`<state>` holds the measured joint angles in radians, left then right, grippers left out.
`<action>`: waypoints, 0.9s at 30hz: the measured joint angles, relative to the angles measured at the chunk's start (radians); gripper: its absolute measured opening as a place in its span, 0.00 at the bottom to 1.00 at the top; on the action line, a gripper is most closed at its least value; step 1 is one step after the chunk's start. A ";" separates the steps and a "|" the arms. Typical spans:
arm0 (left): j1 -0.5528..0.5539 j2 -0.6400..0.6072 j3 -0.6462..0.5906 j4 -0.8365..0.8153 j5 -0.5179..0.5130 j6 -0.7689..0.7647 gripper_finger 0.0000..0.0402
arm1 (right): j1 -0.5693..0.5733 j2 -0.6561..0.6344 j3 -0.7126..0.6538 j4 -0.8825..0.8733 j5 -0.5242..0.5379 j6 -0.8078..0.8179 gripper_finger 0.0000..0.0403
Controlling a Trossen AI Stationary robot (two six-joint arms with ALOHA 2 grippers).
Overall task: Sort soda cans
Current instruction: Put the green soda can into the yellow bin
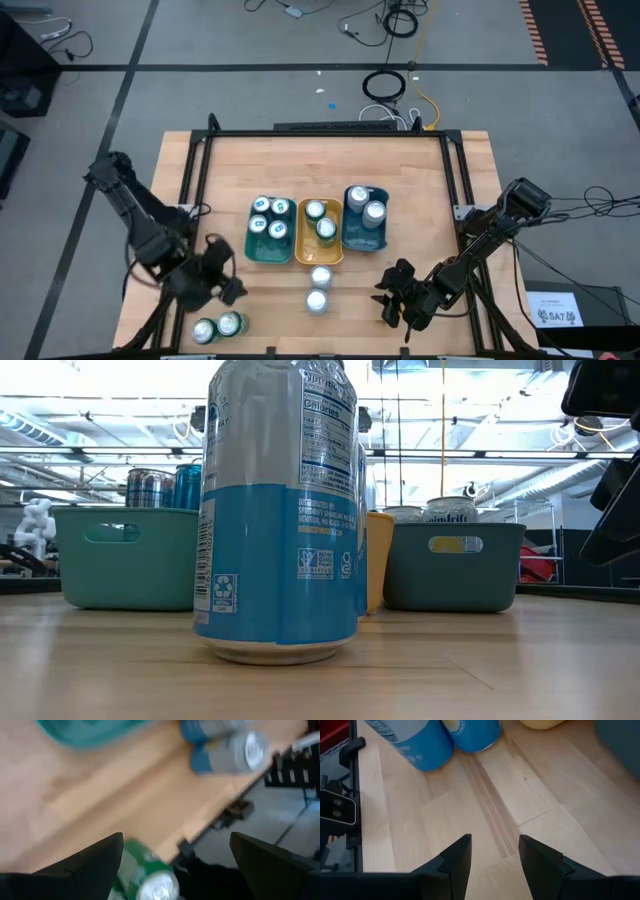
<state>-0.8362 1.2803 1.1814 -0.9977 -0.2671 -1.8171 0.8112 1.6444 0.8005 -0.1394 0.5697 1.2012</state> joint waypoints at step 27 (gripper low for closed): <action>-0.069 0.453 0.320 -0.168 0.278 0.201 0.93 | 0.002 0.000 0.000 0.001 -0.053 -0.010 0.38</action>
<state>-0.9054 1.7337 1.5013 -1.1657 0.0109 -1.6157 0.8137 1.6444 0.8005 -0.1383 0.5171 1.1915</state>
